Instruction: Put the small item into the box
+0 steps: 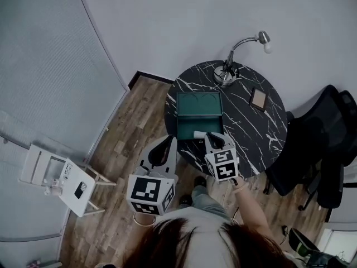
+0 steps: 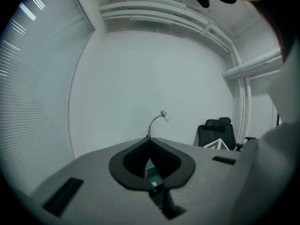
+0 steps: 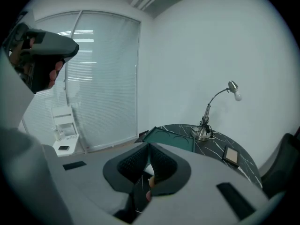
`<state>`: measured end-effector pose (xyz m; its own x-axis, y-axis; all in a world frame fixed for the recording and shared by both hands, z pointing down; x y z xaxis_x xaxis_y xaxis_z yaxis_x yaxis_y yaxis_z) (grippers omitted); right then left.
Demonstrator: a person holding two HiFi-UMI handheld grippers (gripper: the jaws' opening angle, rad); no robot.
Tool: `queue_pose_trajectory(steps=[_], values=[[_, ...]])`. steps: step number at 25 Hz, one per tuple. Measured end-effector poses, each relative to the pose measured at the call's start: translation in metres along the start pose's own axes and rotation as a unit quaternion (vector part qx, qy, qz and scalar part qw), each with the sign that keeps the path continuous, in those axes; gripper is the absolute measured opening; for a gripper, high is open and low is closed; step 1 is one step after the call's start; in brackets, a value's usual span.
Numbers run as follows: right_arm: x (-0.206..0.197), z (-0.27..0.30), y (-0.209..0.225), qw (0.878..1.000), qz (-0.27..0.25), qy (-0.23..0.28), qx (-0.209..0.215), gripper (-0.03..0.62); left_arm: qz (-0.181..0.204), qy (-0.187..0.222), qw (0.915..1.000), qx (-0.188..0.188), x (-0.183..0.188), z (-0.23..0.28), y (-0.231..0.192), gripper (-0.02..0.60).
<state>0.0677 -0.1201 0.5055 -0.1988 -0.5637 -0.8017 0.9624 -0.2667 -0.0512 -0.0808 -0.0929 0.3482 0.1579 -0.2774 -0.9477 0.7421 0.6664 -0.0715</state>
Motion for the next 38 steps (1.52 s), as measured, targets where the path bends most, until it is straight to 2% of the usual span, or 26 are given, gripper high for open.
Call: queue_pose_trajectory(steps=[7,15,20,30,38], values=[[0.012,-0.034,-0.021,0.999,-0.006,0.039,-0.025,0.026,0.009,0.008,0.9998,-0.016,-0.004,-0.019,0.001,0.009],[0.029,-0.078,-0.039,0.995,0.023,0.087,-0.034,0.026,0.016,0.019,0.9989,-0.040,-0.007,-0.036,0.009,0.009],[0.041,-0.105,-0.051,0.992,0.049,0.118,-0.022,0.025,0.017,0.024,0.9982,-0.053,-0.011,-0.045,0.013,0.009],[0.059,-0.157,-0.066,0.981,0.060,0.180,-0.042,0.025,0.012,0.028,0.9978,-0.059,-0.013,-0.050,0.011,0.009],[0.065,-0.182,-0.060,0.974,0.057,0.206,-0.072,0.025,0.015,0.033,0.9976,-0.059,-0.008,-0.052,0.020,0.009]])
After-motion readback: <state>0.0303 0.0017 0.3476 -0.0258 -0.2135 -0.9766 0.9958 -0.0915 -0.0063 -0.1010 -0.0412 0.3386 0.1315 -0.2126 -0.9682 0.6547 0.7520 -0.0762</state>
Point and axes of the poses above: the fingertips, and each gripper's own axes: z forward along the fingers, y to its right, x out of its top, the point moved 3 cm from there along -z, backward along the fingers, and after that the axes turned 7 degrees about -y, right-handed, at the moved point
